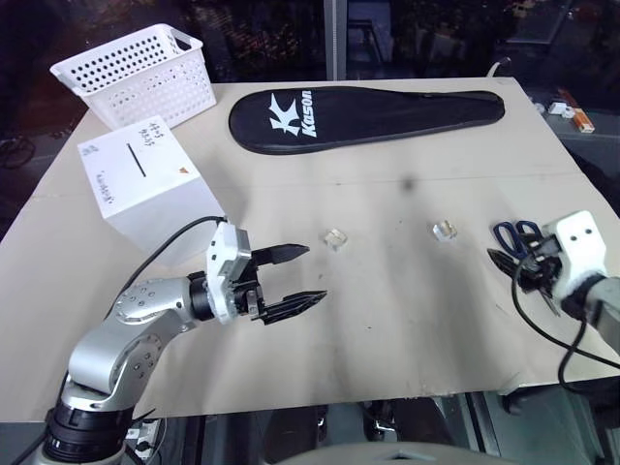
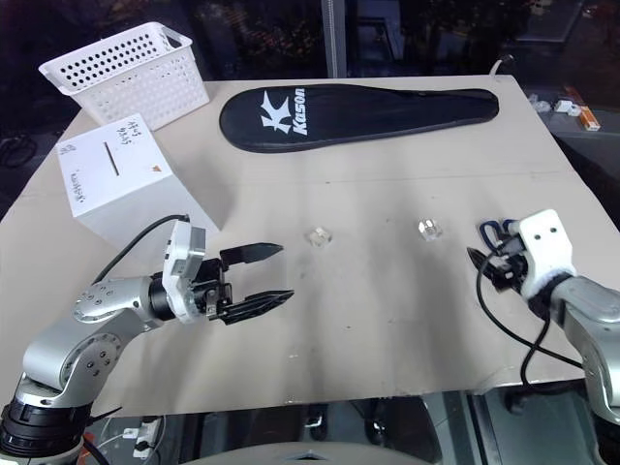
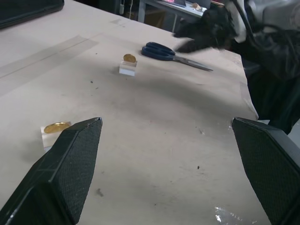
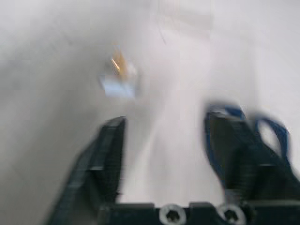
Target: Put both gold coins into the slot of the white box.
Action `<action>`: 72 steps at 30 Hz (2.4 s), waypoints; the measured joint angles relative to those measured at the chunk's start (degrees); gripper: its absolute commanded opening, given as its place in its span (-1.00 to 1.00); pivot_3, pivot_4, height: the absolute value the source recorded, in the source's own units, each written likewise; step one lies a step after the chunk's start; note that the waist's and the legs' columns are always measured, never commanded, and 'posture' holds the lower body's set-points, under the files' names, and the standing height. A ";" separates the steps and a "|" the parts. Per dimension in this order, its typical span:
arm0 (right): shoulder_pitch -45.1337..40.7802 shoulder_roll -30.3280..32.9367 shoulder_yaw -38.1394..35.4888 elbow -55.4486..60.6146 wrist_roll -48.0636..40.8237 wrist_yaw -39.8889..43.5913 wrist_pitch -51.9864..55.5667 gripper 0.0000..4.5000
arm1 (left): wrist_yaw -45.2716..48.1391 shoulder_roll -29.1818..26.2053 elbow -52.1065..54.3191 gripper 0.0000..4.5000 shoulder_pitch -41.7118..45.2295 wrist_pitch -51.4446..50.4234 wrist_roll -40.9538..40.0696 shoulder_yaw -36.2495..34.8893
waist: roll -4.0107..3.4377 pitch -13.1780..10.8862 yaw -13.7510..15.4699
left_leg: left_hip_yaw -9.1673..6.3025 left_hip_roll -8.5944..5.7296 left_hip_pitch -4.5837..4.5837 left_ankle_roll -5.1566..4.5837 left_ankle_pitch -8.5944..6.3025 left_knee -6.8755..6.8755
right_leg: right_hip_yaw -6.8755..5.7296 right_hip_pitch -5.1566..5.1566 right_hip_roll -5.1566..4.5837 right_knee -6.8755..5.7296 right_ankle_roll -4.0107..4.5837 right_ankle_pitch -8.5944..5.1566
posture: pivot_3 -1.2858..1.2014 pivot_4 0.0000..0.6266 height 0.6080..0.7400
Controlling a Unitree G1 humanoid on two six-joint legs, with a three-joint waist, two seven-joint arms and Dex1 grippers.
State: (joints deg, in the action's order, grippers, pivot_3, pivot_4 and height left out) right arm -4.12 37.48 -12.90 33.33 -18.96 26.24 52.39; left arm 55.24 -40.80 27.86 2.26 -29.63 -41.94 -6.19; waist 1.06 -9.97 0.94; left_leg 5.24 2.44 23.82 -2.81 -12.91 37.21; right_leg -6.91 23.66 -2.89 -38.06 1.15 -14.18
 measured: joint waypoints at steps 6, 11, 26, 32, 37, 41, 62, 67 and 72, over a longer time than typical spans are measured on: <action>-6.45 -2.06 7.51 -4.99 1.27 -1.32 0.04 -0.31 | -1.44 0.43 0.49 1.00 1.73 -1.07 -0.48 0.02 | 0.00 -0.01 -0.01 | 0.06 -0.13 0.11 0.19 0.11 0.01 | 0.10 0.00 -0.06 0.06 0.00 0.00 | 0.03 -0.52 0.98; -9.40 -2.41 9.26 -7.10 1.77 -1.77 0.27 -0.61 | -2.64 0.79 1.68 1.00 1.90 -1.51 -0.86 0.05 | 0.00 -0.01 -0.05 | 0.06 -0.13 0.11 0.22 0.13 0.00 | 0.10 0.01 -0.06 0.07 0.00 -0.01 | 0.03 -0.52 0.98; -12.59 -2.42 12.23 -10.75 2.99 -1.77 1.00 -0.61 | -4.31 1.70 2.88 1.00 1.91 -2.45 -1.03 0.05 | 0.00 -0.01 -0.07 | 0.07 -0.13 0.08 0.16 0.10 0.00 | 0.10 0.00 -0.06 0.04 0.00 0.00 | 0.03 -0.52 0.98; -12.88 -2.48 12.25 -12.24 3.93 -1.94 0.30 -0.61 | -4.39 1.70 2.91 1.00 1.91 -2.55 -1.04 0.04 | 0.00 -0.01 -0.09 | 0.07 -0.13 0.08 0.16 0.10 0.01 | 0.10 0.01 -0.06 0.03 0.00 0.00 | 0.03 -0.52 0.98; -13.82 -3.17 12.25 -13.67 4.88 -2.11 -0.29 -0.61 | -4.51 1.70 3.02 1.00 1.91 -2.59 -1.07 0.02 | 0.00 -0.01 -0.09 | 0.07 -0.12 0.08 0.17 0.10 0.01 | 0.10 0.01 -0.05 0.03 0.00 0.00 | 0.03 -0.52 0.98; -14.00 -3.58 12.26 -14.09 5.13 -2.09 -0.53 -0.61 | -4.76 1.70 3.02 1.00 1.91 -2.60 -1.07 0.02 | 0.00 -0.01 -0.09 | 0.08 -0.13 0.08 0.17 0.11 0.01 | 0.10 0.00 -0.06 0.03 0.00 0.00 | 0.03 -0.52 0.98; -13.43 -3.70 5.96 -12.10 -0.15 1.53 -1.03 -0.99 | -6.83 3.23 2.19 1.00 4.62 -5.75 -5.34 -0.18 | 0.01 -0.01 -0.01 | 0.06 -0.13 0.08 0.16 0.10 0.01 | 0.09 0.00 -0.06 0.03 -0.01 0.00 | 0.03 -0.52 0.98; -13.09 -4.08 1.33 -6.47 -9.26 5.22 1.57 -0.99 | -7.62 4.13 0.47 1.00 8.38 -9.15 -9.85 -0.30 | 0.01 -0.01 -0.11 | 0.05 -0.12 0.07 0.14 0.09 0.01 | 0.10 0.00 -0.04 0.00 -0.01 0.00 | 0.03 -0.52 0.98; -16.40 -5.51 -0.73 0.42 -23.33 6.87 8.74 -1.00 | -7.49 5.12 -1.65 0.43 13.19 -11.54 -12.49 0.12 | 0.01 -0.02 -0.14 | 0.05 -0.12 0.05 0.12 0.08 0.01 | 0.11 -0.01 -0.04 -0.02 0.00 0.01 | 0.03 -0.52 0.98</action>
State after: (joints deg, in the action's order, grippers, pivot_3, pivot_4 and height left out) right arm -20.52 31.97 -13.63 33.75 -42.29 33.12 61.13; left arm 47.75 -35.67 26.21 15.45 -41.18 -54.42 -6.07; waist 1.07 -9.99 0.80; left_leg 5.29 2.33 23.86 -2.69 -12.83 37.22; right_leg -6.80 23.65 -2.93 -38.07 1.15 -14.18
